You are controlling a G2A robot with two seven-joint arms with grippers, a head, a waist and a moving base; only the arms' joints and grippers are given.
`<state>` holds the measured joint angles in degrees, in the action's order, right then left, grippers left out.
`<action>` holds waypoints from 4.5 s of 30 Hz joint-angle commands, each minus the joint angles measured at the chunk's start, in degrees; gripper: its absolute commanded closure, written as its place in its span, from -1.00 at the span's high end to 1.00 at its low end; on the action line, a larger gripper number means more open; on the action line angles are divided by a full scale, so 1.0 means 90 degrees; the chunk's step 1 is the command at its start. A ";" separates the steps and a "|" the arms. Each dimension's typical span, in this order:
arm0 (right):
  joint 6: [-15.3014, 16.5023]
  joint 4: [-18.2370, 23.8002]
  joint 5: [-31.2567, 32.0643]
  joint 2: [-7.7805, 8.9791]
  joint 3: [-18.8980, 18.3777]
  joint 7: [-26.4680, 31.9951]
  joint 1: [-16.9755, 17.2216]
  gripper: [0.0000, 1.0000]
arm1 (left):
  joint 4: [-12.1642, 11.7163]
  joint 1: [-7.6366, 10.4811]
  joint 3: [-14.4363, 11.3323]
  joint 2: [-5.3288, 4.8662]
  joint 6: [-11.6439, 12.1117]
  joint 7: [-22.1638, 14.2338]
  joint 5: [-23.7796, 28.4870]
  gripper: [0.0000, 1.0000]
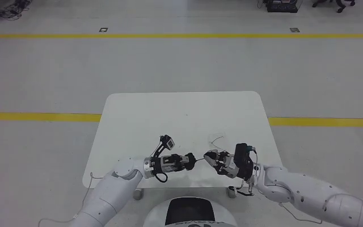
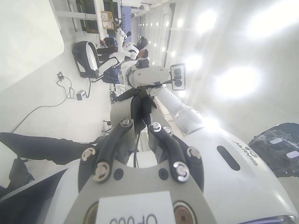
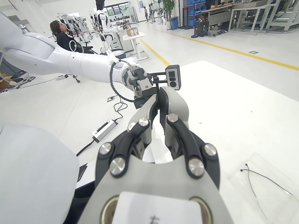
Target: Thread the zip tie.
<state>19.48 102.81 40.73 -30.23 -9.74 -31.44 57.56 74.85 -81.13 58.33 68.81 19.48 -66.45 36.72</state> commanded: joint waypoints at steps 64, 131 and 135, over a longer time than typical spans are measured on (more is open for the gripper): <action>0.0000 -0.0117 -0.0196 -0.0387 0.0000 0.0419 0.0017 1.00 | -0.0065 0.0025 -0.0072 -0.0004 0.0000 -0.0081 0.0100 -1.00; 0.0000 -0.1272 -0.9153 -0.1725 -0.5604 1.0806 0.2272 1.00 | 0.0202 -0.0480 0.1557 0.0170 0.0000 -0.1072 0.0921 -1.00; 0.0000 -0.1873 -0.9363 -0.2486 -0.6688 1.2259 0.2716 1.00 | 0.0176 -0.0461 0.1491 0.0219 0.0000 -0.1125 0.0881 -1.00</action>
<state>19.48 87.24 -43.57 -50.80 -67.27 74.84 81.35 76.52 -85.33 71.95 70.67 19.48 -76.52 44.85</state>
